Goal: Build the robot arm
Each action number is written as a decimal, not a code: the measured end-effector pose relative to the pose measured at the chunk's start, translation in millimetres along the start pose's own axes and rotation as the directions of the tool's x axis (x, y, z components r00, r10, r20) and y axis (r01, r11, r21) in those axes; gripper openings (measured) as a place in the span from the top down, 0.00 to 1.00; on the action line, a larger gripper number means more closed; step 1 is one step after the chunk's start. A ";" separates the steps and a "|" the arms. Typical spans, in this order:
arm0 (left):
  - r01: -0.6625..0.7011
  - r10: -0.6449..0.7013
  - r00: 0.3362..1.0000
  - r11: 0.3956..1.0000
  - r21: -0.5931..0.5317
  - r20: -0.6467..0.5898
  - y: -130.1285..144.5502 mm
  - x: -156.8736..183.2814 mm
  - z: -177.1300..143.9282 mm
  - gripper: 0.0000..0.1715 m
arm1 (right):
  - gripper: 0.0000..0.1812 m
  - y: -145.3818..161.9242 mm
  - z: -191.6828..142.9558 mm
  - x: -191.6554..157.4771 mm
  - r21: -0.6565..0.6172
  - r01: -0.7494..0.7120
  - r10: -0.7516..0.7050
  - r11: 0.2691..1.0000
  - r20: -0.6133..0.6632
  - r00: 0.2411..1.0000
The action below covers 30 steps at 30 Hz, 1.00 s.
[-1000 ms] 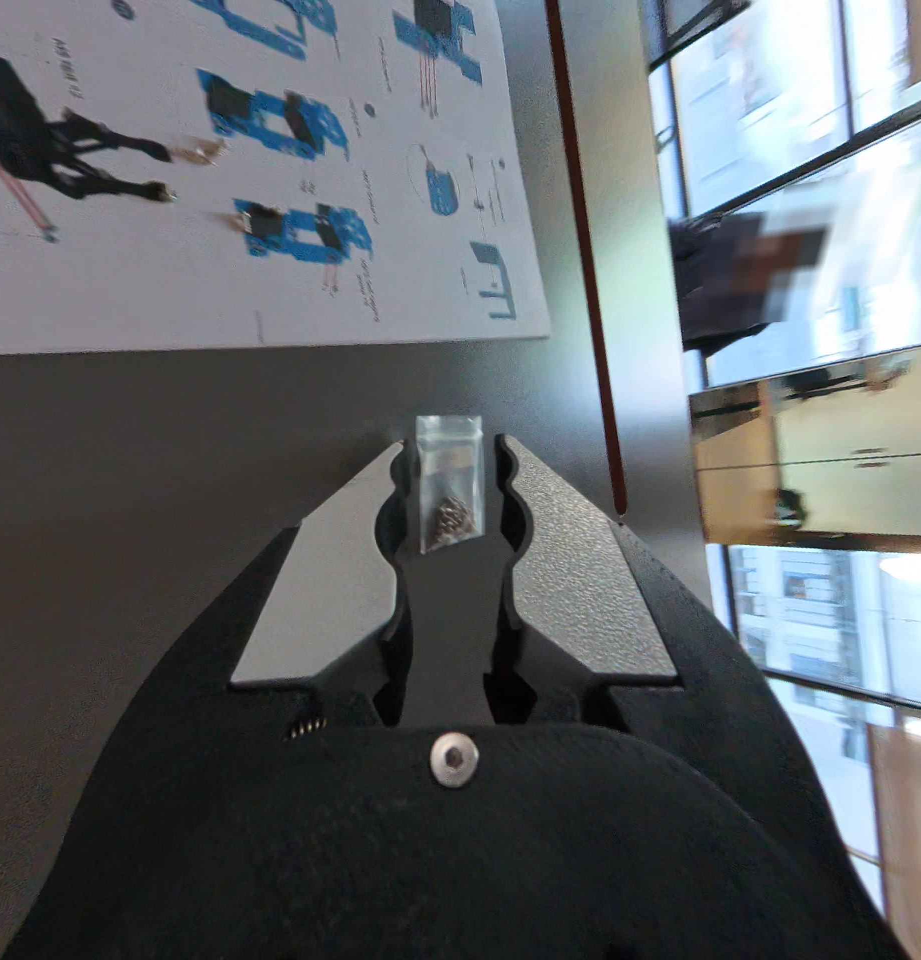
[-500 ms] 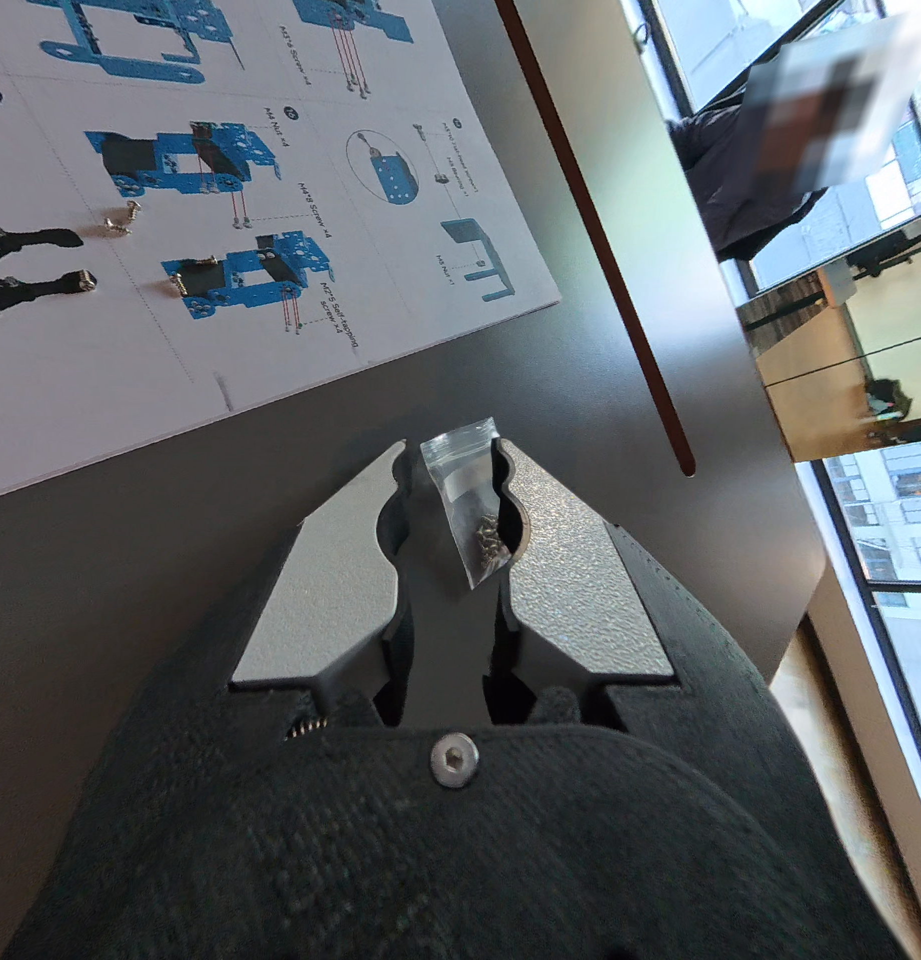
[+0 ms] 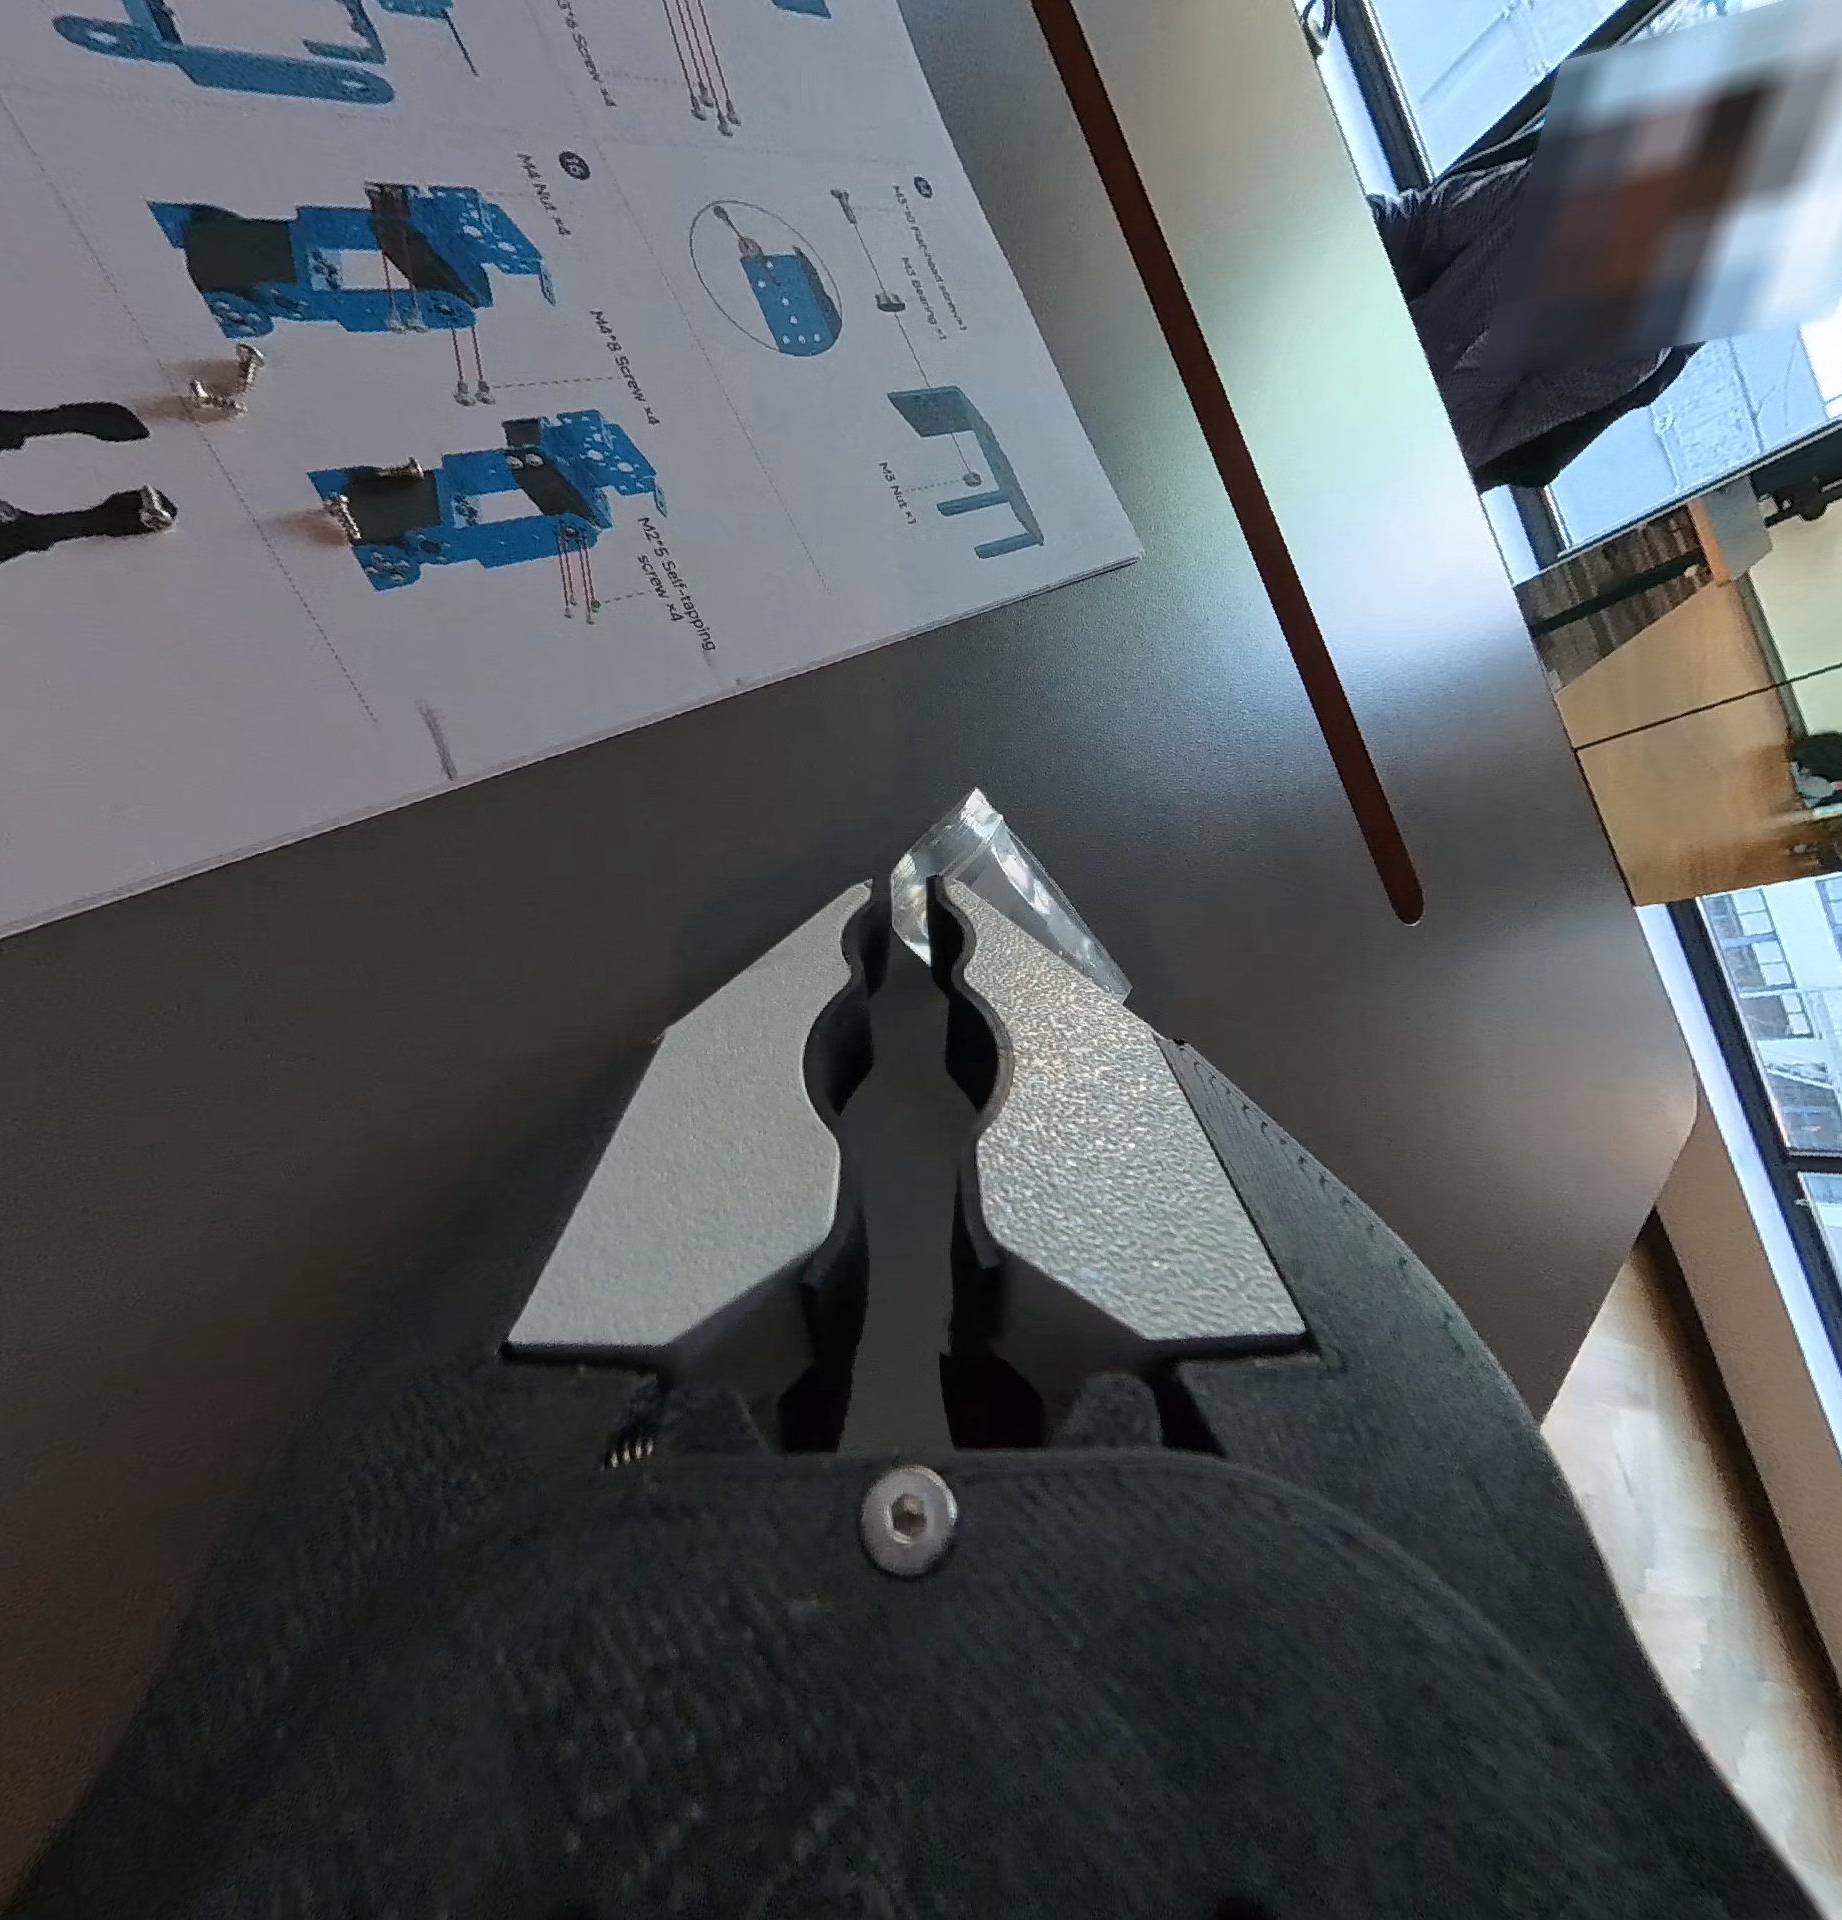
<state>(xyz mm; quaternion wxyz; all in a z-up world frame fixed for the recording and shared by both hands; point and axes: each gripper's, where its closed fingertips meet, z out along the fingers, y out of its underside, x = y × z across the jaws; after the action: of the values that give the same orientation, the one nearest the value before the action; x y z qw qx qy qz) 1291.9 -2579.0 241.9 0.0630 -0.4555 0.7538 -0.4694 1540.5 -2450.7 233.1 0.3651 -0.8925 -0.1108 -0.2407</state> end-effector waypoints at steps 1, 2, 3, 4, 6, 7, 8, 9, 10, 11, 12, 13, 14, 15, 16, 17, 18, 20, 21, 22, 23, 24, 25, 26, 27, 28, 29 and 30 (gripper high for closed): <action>0.000 0.000 1.000 1.000 0.000 0.000 0.0 0.0 0.0 0.73 | 0.99 0.0 0.0 0.6 -0.001 0.005 -0.005 1.000 -0.004 1.000; -0.001 0.001 1.000 1.000 0.000 0.000 0.0 0.1 0.1 0.73 | 1.00 -0.2 -0.1 1.3 0.001 0.013 -0.013 1.000 -0.009 1.000; -0.002 0.002 1.000 1.000 0.000 0.000 0.1 0.2 0.1 0.73 | 1.00 -0.5 -0.2 1.7 0.004 0.023 -0.023 1.000 -0.014 1.000; -0.003 0.003 1.000 1.000 -0.001 -0.001 0.1 0.3 0.1 0.73 | 1.00 -0.6 -0.3 2.0 0.006 0.031 -0.030 1.000 -0.018 0.999; -0.003 0.003 1.000 1.000 -0.002 -0.002 0.1 0.4 0.3 0.73 | 1.00 -2.6 -1.9 2.7 0.017 0.050 -0.050 0.999 -0.025 0.998; -0.002 0.002 1.000 1.000 -0.002 -0.003 0.2 0.4 0.2 0.73 | 1.00 -4.6 -3.5 3.5 0.025 0.052 -0.051 0.998 -0.027 0.998; -0.002 0.002 1.000 1.000 -0.002 -0.003 0.2 0.4 0.2 0.73 | 1.00 -7.9 -5.5 4.2 0.040 0.038 -0.037 0.998 -0.019 0.999; -0.003 0.003 1.000 1.000 -0.002 -0.003 0.2 0.3 0.3 0.73 | 1.00 -11.3 -7.8 4.6 0.056 0.002 -0.002 0.998 0.004 1.000; -0.003 0.003 1.000 1.000 -0.003 -0.004 0.3 0.3 0.3 0.73 | 1.00 -15.1 -10.4 4.8 0.070 -0.056 0.053 0.996 0.043 0.998; -0.004 0.004 1.000 1.000 -0.004 -0.004 0.3 0.4 0.3 0.73 | 1.00 -19.4 -13.7 4.8 0.083 -0.124 0.116 0.989 0.094 0.989; -0.004 0.004 1.000 1.000 -0.004 -0.005 0.4 0.3 0.2 0.73 | 1.00 -25.3 -18.3 6.5 0.103 -0.200 0.185 0.974 0.142 0.972; -0.004 0.004 1.000 1.000 -0.004 -0.005 0.4 0.3 0.2 0.73 | 1.00 -32.0 -23.6 8.8 0.124 -0.284 0.257 0.951 0.195 0.946; -0.004 0.004 1.000 1.000 -0.004 -0.005 0.4 0.2 0.2 0.73 | 1.00 -38.1 -29.3 9.3 0.127 -0.373 0.330 0.919 0.266 0.906; -0.005 0.005 1.000 1.000 -0.004 -0.005 0.4 0.1 0.2 0.73 | 1.00 -44.9 -35.7 9.4 0.127 -0.459 0.395 0.879 0.345 0.851; -0.005 0.005 1.000 1.000 -0.005 -0.005 0.4 0.0 0.2 0.73 | 1.00 -51.1 -41.8 9.9 0.120 -0.545 0.455 0.830 0.420 0.786; -0.005 0.005 1.000 1.000 -0.005 -0.005 0.4 -0.1 0.2 0.74 | 1.00 -56.1 -47.3 11.0 0.108 -0.619 0.501 0.778 0.490 0.714; -0.005 0.005 1.000 1.000 -0.005 -0.005 0.4 -0.1 0.2 0.74 | 1.00 -59.5 -51.0 14.9 0.109 -0.685 0.536 0.721 0.540 0.649; -0.004 0.004 1.000 1.000 -0.005 -0.005 0.4 -0.3 0.2 0.74 | 1.00 -56.8 -52.1 20.1 0.087 -0.766 0.578 0.637 0.603 0.550; -0.003 0.003 1.000 1.000 -0.005 -0.005 0.4 -0.2 0.2 0.74 | 1.00 -50.5 -49.2 19.8 0.058 -0.779 0.593 0.624 0.614 0.520; -0.004 0.004 1.000 1.000 -0.005 -0.005 0.4 -0.3 0.2 0.74 | 1.00 -42.2 -44.6 20.7 0.033 -0.784 0.612 0.620 0.605 0.510; -0.005 0.005 1.000 1.000 -0.005 -0.005 0.5 -0.2 0.2 0.74 | 1.00 -34.4 -39.8 22.4 0.021 -0.784 0.627 0.620 0.588 0.511; -0.005 0.005 1.000 1.000 -0.006 -0.004 0.6 -0.2 0.3 0.74 | 1.00 -28.8 -36.8 24.1 0.016 -0.785 0.633 0.620 0.581 0.512; -0.006 0.006 1.000 1.000 -0.006 -0.004 0.6 -0.1 0.3 0.74 | 1.00 -25.6 -35.4 28.0 0.019 -0.792 0.641 0.610 0.577 0.507; -0.006 0.006 1.000 1.000 -0.006 -0.004 0.5 -0.1 0.2 0.74 | 1.00 -20.9 -33.5 32.1 0.019 -0.793 0.649 0.609 0.562 0.513; -0.006 0.006 1.000 1.000 -0.006 -0.004 0.5 -0.1 0.2 0.74 | 1.00 -15.6 -30.9 35.0 0.020 -0.784 0.652 0.621 0.542 0.530; -0.006 0.006 1.000 1.000 -0.006 -0.004 0.6 0.0 0.2 0.74 | 1.00 -10.3 -28.1 36.8 0.021 -0.770 0.651 0.638 0.520 0.553; -0.006 0.006 1.000 1.000 -0.006 -0.004 0.6 0.0 0.2 0.74 | 1.00 -5.6 -25.3 37.5 0.020 -0.756 0.647 0.654 0.503 0.573; -0.006 0.006 1.000 1.000 -0.006 -0.004 0.7 0.0 0.3 0.74 | 1.00 -1.5 -22.1 37.7 0.016 -0.746 0.645 0.666 0.490 0.587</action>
<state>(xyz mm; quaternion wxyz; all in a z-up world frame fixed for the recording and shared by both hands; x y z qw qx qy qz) 1291.7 -2579.1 241.2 0.0615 -0.4524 0.7568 -0.4678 1564.6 -2464.3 267.0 0.4909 -0.8467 0.1434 0.1466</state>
